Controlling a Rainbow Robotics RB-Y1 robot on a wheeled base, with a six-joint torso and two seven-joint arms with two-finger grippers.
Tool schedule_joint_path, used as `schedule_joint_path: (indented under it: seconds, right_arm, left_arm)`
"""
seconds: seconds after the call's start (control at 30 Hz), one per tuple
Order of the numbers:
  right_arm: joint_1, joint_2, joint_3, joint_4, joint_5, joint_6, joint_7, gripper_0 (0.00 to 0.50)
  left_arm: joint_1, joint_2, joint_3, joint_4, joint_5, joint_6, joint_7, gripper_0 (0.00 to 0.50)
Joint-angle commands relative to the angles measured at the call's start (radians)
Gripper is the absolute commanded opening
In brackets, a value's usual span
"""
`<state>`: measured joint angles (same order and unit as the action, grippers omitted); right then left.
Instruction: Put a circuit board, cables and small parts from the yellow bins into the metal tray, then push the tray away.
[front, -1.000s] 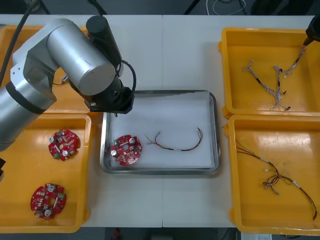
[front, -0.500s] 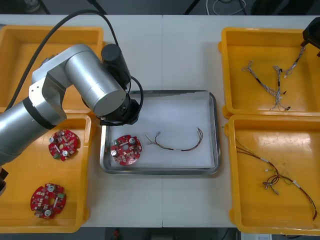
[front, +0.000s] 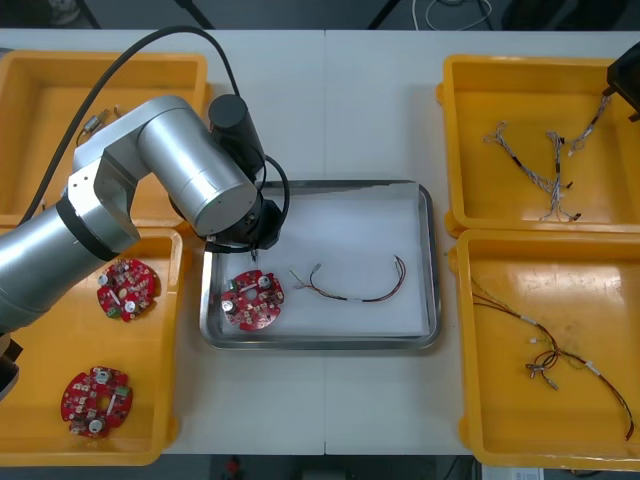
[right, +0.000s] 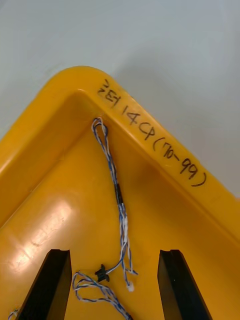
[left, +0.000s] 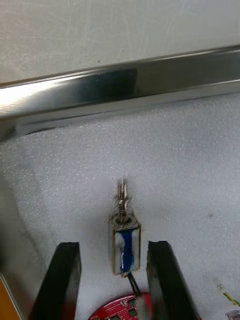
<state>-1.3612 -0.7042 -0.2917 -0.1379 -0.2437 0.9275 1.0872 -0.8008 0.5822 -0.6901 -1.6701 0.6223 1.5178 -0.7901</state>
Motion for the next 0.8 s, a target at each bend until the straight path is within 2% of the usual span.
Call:
schedule_joint_path:
  seconds: [0.03,0.4,0.53,0.8]
  right_arm:
    - [0.039,0.005,-0.017,-0.017,-0.011,-0.032,-0.043,0.5]
    - [0.086,0.048,-0.018,-0.017,-0.025,-0.075,-0.072,0.5]
    - [0.086,0.057,-0.003,-0.017,-0.025,-0.078,-0.063,0.5]
    - [0.102,0.069,0.008,-0.017,-0.016,-0.091,-0.041,0.5]
  left_arm:
    - [0.002,-0.019,-0.011,-0.011,-0.021,-0.005,0.046,0.5]
    - [0.0,-0.021,0.001,-0.062,-0.038,0.021,0.081,0.5]
    - [0.0,-0.019,0.04,-0.117,-0.032,0.093,0.089,0.5]
    - [-0.005,-0.004,0.192,-0.24,0.033,0.268,0.078,0.5]
